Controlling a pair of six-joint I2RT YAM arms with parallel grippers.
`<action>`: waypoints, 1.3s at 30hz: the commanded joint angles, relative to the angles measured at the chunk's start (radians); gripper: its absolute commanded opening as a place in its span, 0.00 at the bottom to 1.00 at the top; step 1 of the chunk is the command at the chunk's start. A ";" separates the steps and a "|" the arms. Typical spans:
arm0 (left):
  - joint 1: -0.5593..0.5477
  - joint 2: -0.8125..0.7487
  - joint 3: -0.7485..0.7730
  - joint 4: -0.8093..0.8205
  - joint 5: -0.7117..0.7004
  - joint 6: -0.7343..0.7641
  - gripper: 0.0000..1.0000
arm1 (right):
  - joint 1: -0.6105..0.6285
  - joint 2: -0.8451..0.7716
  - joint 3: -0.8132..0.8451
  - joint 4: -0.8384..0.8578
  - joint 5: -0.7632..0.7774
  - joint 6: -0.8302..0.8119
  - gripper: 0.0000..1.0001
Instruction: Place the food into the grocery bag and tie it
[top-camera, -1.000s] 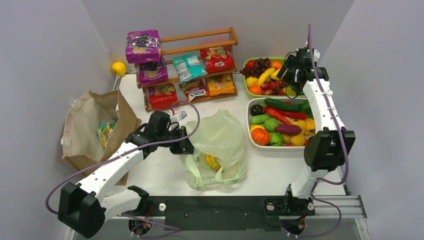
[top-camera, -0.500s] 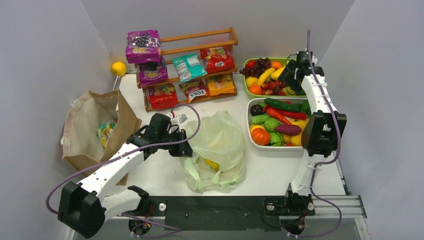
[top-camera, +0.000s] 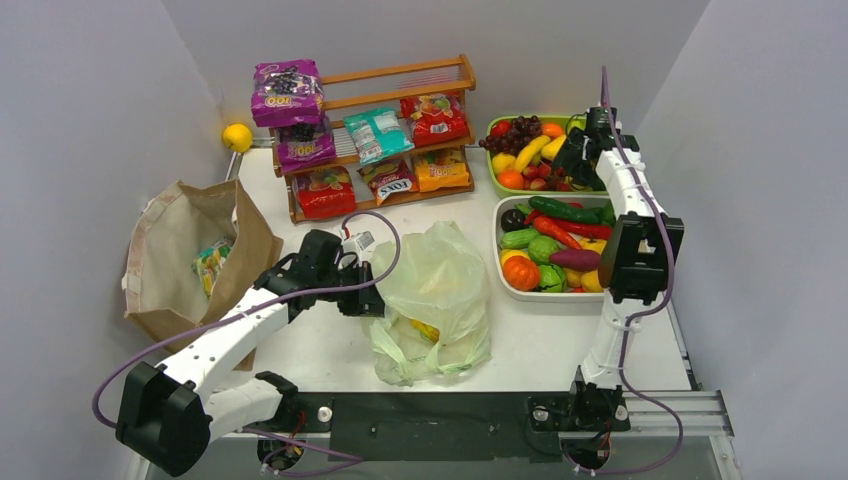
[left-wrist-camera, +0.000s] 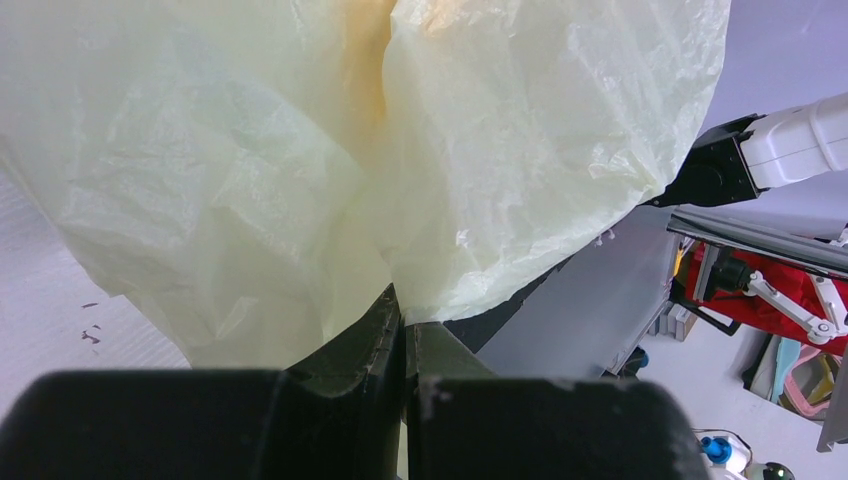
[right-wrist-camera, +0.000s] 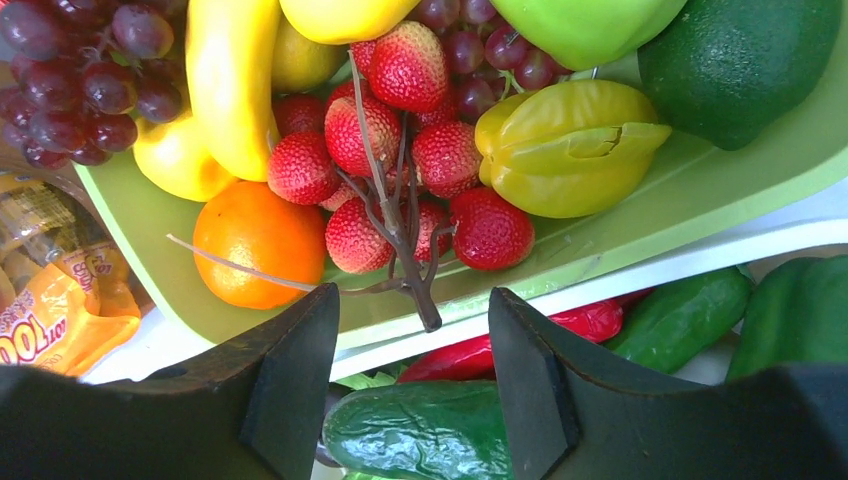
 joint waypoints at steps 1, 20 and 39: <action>-0.003 -0.006 0.011 0.043 0.009 -0.004 0.00 | -0.001 0.031 0.057 0.026 -0.023 -0.021 0.51; -0.003 0.009 0.039 0.031 -0.005 -0.022 0.00 | -0.002 0.109 0.112 0.028 -0.084 -0.021 0.00; -0.003 0.030 0.035 0.045 -0.025 -0.051 0.00 | 0.008 -0.076 0.191 0.036 -0.184 0.037 0.00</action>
